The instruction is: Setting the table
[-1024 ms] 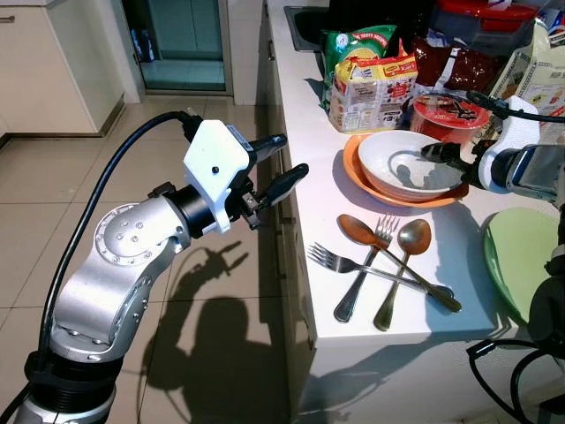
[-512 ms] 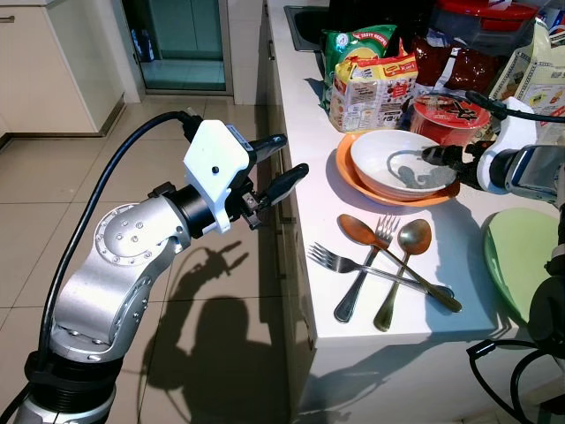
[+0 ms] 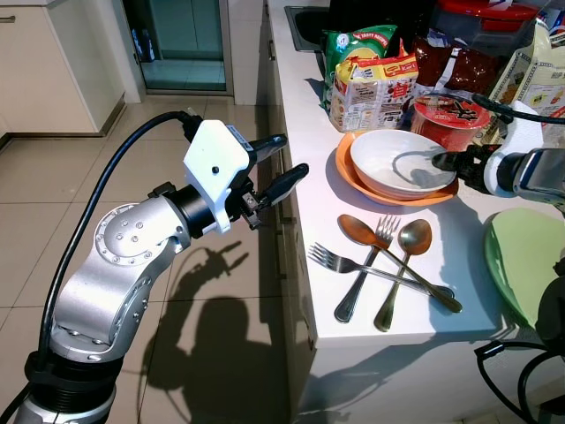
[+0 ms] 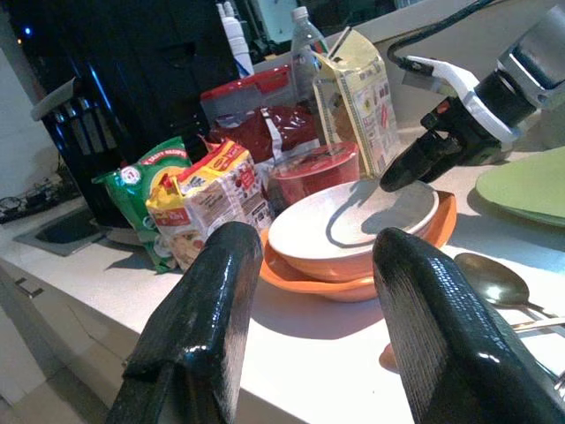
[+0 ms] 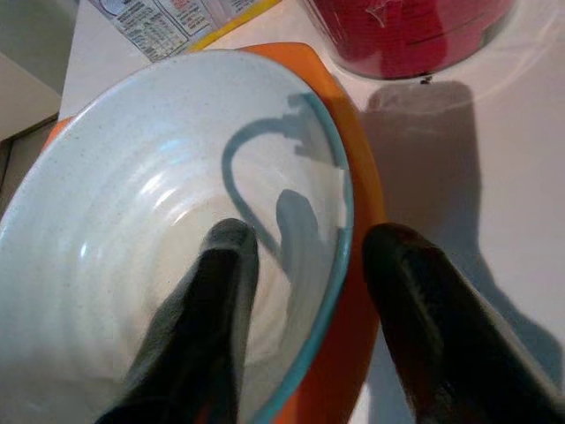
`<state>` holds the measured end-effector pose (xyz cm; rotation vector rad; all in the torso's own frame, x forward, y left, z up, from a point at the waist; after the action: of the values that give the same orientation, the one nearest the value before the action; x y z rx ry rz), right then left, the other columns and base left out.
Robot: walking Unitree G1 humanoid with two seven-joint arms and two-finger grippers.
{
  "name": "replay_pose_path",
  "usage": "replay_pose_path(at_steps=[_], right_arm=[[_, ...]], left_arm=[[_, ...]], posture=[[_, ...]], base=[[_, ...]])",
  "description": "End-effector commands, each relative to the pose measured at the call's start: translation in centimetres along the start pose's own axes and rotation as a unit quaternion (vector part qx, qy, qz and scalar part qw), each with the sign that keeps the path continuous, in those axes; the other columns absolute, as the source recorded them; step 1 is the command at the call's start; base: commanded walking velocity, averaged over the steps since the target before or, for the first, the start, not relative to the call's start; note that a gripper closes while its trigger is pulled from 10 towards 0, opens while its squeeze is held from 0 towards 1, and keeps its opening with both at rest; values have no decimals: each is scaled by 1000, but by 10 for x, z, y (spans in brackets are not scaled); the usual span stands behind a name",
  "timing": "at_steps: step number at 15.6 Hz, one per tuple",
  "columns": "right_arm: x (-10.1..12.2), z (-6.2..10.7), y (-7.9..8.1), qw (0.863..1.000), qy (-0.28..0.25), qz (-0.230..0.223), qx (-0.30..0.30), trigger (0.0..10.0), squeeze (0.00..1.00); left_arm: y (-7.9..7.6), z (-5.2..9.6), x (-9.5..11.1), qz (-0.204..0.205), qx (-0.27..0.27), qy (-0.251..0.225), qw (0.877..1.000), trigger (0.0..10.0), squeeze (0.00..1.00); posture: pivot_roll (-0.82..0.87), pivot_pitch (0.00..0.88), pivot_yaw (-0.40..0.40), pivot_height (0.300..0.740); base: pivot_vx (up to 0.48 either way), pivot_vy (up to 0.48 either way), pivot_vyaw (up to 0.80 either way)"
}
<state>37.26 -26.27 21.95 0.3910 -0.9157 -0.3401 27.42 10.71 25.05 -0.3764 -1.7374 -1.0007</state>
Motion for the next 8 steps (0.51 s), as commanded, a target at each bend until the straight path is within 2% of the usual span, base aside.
replay_pose_path(at_steps=[1, 3, 8], right_arm=[[-5, -2, -5, 1000, 18, 3, -14, 0, 0], [-7, -1, -16, 995, 26, 71, -61, 0, 0], [-6, -2, -12, 994, 30, 84, -58, 0, 0]], left_arm=[[-1, -2, 5, -7, -9, -9, 1000, 10000, 0], [-2, -3, 5, -6, -11, -11, 1000, 10000, 0], [-1, -3, 6, -7, -9, -11, 1000, 10000, 0]], posture=[[-13, 0, -25, 740], [-15, 0, -26, 740], [-13, 0, -28, 740]], base=[[0, 0, 0], [0, 0, 0], [0, 0, 0]])
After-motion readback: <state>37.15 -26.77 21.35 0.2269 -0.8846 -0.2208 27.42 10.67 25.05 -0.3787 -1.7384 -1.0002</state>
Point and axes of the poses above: a point about 5 cm out from each wrist's last joint towards the gripper, its own z axis pointing back from the gripper into the wrist, its own x axis along the axis of the wrist's last joint, y = z × x, the point moved 1 cm from there along -z, pointing out of the wrist towards the gripper, and after that the axes turned 5 degrees about -z, right-handed, at the moved point
